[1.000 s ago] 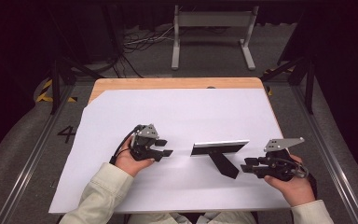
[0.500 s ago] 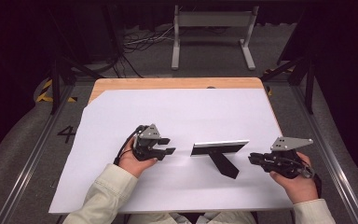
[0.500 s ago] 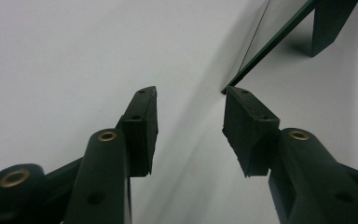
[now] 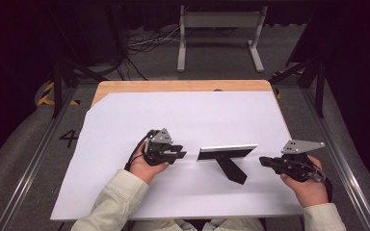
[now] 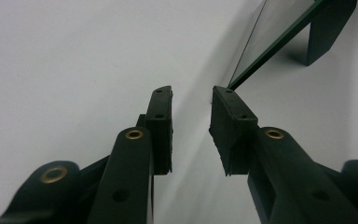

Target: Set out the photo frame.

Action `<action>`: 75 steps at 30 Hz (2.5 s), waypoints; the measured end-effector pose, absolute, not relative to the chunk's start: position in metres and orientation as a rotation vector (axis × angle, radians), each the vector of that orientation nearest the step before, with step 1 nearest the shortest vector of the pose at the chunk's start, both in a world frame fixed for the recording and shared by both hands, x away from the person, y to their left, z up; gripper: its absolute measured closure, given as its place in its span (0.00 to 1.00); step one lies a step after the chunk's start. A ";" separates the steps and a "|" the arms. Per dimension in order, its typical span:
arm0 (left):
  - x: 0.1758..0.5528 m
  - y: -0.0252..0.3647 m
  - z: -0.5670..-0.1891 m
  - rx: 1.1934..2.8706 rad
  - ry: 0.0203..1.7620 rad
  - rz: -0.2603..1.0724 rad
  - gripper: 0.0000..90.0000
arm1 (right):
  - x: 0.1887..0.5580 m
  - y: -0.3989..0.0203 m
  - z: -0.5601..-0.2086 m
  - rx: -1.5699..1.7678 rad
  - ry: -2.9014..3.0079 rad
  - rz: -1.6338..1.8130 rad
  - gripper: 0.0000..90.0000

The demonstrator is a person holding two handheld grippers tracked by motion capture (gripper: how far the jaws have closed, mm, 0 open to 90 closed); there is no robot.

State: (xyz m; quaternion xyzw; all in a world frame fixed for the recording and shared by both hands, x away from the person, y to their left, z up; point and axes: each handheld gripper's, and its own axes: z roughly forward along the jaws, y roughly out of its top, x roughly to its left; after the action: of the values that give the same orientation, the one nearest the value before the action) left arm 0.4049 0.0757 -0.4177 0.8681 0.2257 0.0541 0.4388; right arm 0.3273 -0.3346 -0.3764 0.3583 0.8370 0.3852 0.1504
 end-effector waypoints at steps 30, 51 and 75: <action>0.417 0.018 -0.436 2.238 0.542 0.087 1.00 | 0.326 -0.343 -0.379 1.063 2.382 1.122 1.00; 0.410 0.017 -0.439 2.273 0.489 0.011 1.00 | 0.323 -0.341 -0.372 1.058 2.391 1.157 1.00; 0.388 -0.002 -0.435 2.373 0.270 -0.062 1.00 | 0.315 -0.340 -0.357 1.156 2.416 1.183 1.00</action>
State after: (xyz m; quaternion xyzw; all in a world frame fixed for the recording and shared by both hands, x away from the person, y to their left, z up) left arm 0.3882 -0.0023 -0.4346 0.9238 0.1050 -0.0242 0.3675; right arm 0.3147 -0.3404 -0.3575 0.3926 0.8205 0.4016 0.1066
